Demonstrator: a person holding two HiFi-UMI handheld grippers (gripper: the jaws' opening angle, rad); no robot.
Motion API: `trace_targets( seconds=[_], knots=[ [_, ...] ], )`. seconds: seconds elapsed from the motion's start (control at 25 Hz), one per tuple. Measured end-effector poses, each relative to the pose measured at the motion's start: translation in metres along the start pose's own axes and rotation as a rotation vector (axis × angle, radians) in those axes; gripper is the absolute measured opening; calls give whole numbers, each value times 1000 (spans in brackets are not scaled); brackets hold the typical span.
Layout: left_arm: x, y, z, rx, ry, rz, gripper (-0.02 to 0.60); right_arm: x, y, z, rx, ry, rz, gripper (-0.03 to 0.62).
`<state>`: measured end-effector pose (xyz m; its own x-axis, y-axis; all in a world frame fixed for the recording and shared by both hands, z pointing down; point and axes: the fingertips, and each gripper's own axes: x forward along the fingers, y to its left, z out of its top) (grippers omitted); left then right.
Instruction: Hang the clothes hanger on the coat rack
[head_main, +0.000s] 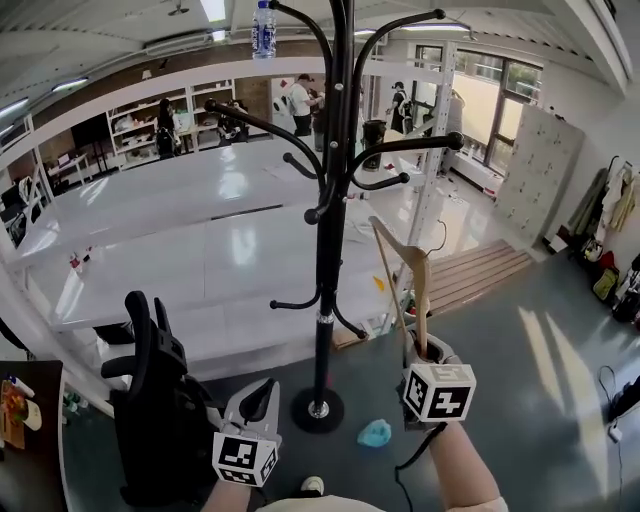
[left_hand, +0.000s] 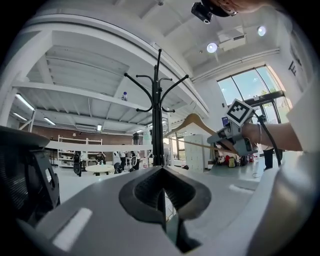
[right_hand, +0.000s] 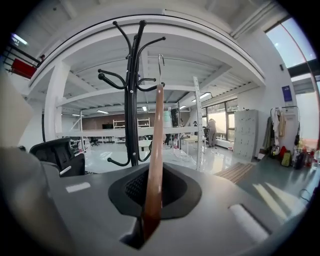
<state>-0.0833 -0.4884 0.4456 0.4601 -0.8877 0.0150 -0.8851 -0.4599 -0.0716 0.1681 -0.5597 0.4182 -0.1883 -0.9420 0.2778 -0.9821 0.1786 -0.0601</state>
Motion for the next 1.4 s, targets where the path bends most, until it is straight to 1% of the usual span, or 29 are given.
trace_targets(
  seconds=[0.2,0.32,0.44,0.64,0.92,1.16,1.4],
  knots=[
    [18,10,-1,7,4,-31,0,30,0,48,-45,-18,3,34],
    [27,15,-3,12,6,-43,0,47,0,64,-72,-15,3,35],
    [34,21,-5,9,10,-46,0,64,2,72,-79,1,11,35],
    [42,27,-14,2,20,-53,0,92,10,68,-74,39,38,35],
    [39,37,-24,-18,51,-38,0,117,21,58,-84,99,53,35],
    [32,37,-37,-36,67,-28,0,126,29,43,-86,134,67,35],
    [28,37,-42,-46,76,-25,0,128,32,34,-76,140,74,35]
  ],
)
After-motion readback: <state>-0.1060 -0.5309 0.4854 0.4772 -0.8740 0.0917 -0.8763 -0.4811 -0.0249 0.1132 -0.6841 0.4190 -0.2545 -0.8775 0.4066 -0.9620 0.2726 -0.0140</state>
